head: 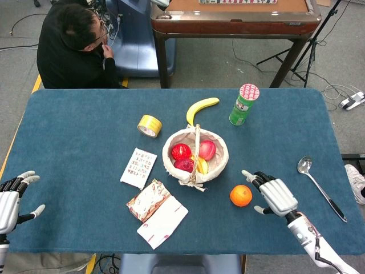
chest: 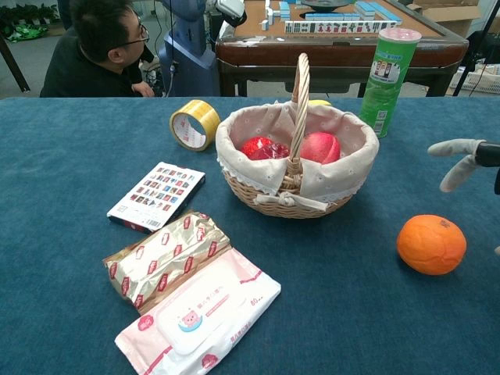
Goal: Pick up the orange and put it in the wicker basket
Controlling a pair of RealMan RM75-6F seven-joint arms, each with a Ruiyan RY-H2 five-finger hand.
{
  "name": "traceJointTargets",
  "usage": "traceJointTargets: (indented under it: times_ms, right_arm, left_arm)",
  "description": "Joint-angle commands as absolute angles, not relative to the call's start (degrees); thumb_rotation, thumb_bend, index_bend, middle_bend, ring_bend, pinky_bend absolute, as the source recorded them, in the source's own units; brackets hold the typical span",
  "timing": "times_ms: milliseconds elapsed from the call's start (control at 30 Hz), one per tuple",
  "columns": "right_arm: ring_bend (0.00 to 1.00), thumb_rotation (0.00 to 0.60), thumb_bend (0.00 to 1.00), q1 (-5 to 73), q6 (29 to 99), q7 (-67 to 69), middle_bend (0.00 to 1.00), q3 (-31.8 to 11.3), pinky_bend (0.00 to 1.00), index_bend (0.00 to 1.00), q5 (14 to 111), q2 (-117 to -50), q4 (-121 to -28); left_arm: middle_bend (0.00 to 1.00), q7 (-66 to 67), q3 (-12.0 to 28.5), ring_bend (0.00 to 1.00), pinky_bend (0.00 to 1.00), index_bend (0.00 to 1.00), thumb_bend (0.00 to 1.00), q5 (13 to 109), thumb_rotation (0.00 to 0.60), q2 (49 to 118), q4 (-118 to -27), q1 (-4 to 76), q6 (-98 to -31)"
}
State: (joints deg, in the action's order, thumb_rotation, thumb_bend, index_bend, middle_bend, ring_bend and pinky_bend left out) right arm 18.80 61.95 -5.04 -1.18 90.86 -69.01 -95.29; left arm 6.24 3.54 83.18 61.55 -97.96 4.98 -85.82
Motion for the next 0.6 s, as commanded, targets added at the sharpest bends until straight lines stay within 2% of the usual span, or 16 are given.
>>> traceJointTargets:
  times_ms: [33,233,467,600]
  right_arm:
    - [0.25,0.6,0.11,20.0,60.43,-5.61,0.28,-1.23,0.36,0.11,90.04,-70.16,-94.51]
    - [0.25,0.6,0.11,21.66,58.24,-6.71,0.28,-0.91,0.36,0.14,88.91,-71.7,-93.24]
    - [0.25,0.6,0.12,23.24,55.96,-7.71,0.28,-0.42,0.36,0.28,87.49,-73.35,-91.68]
    - [0.25,0.6,0.13,23.95,55.07,-7.7,0.28,-0.25,0.36,0.29,86.65,-74.15,-90.74]
  left_arm:
    - [0.22,6.18,3.52,0.24,0.23,0.34,0.17,83.18,0.6,61.52,-97.89,4.91,-85.87]
    - [0.22,6.09,3.48,0.24,0.23,0.34,0.17,83.14,0.6,61.56,-97.7,4.82,-85.85]
    - [0.22,5.95,3.51,0.24,0.23,0.34,0.17,83.18,0.6,61.55,-97.62,4.73,-85.99]
    - [0.22,5.94,3.48,0.24,0.23,0.34,0.17,83.17,0.6,61.56,-97.57,4.71,-85.93]
